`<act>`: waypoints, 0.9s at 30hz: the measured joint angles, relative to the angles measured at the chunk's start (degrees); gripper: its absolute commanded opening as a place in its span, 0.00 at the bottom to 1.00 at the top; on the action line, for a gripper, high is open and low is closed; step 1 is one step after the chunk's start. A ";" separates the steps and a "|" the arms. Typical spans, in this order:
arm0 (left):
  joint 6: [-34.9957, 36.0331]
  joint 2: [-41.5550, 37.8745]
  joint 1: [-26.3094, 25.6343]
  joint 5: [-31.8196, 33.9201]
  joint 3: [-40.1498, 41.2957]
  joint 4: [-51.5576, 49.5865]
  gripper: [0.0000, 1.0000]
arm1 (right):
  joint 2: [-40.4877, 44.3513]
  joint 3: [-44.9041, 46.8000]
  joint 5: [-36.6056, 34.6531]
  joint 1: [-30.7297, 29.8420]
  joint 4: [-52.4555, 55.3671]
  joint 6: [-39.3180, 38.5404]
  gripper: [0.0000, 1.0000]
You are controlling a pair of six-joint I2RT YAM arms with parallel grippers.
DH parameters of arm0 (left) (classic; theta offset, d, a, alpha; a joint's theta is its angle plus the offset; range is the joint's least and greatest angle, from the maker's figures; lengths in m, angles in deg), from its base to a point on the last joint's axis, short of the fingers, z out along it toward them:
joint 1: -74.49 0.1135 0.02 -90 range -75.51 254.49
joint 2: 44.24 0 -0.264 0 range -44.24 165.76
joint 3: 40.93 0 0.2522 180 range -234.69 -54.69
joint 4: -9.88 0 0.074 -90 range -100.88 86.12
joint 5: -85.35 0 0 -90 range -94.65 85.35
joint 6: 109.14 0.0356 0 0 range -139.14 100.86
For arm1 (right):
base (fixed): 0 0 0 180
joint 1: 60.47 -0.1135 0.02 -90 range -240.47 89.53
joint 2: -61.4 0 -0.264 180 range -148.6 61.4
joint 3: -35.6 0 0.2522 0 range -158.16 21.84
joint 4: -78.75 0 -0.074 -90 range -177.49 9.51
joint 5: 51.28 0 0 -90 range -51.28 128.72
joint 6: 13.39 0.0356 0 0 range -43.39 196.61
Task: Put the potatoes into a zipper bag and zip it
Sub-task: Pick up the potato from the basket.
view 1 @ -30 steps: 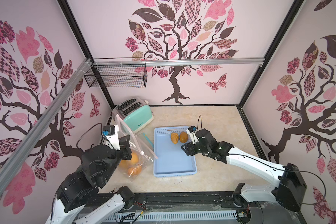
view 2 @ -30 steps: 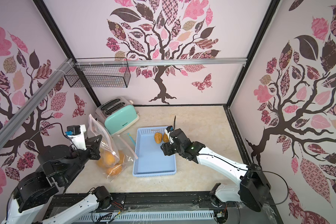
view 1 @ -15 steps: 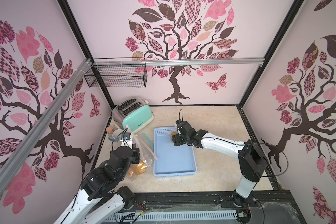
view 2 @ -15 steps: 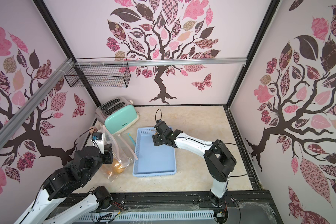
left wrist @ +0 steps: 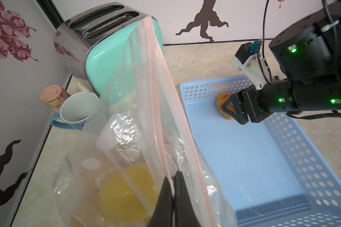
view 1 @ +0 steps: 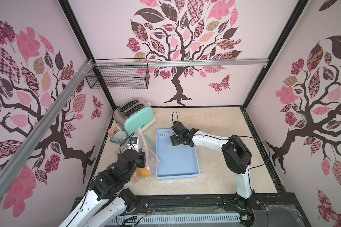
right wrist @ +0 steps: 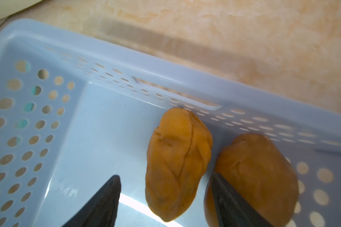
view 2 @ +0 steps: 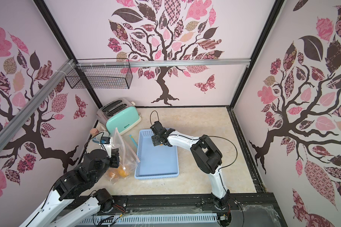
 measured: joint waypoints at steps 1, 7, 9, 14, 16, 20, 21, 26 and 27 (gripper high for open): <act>-0.02 -0.02 0.00 -0.13 0.09 0.04 0.00 | -0.50 -0.61 -0.61 0.00 0.28 -0.04 0.77; -0.02 -0.02 0.00 -0.96 0.37 0.31 0.00 | -3.91 -3.89 -2.43 0.00 1.44 -0.24 0.77; -0.02 -0.04 0.00 -1.09 0.37 0.31 0.00 | -5.49 -5.33 -2.49 0.00 1.95 -0.24 0.76; -0.02 -0.31 0.00 -1.38 0.50 0.31 0.00 | -8.31 -7.56 -1.81 0.00 2.73 -0.31 0.71; -0.02 -0.37 0.00 -1.42 0.61 0.35 0.00 | -8.61 -7.67 -1.42 0.00 2.86 -0.26 0.68; -0.02 -0.33 0.04 -1.84 0.79 0.44 0.00 | -8.63 -7.67 -0.61 0.00 3.28 -0.46 0.63; -0.02 -0.31 0.04 -1.99 0.79 0.46 0.00 | -8.63 -7.67 -0.46 0.00 3.30 -0.48 0.62; -0.02 -0.20 0.04 -2.40 0.79 0.68 0.00 | -8.46 -7.45 1.01 0.02 3.08 -0.44 0.58; -0.02 -0.20 0.04 -2.40 0.81 0.68 0.00 | -8.11 -6.84 1.60 0.11 2.40 -0.42 0.57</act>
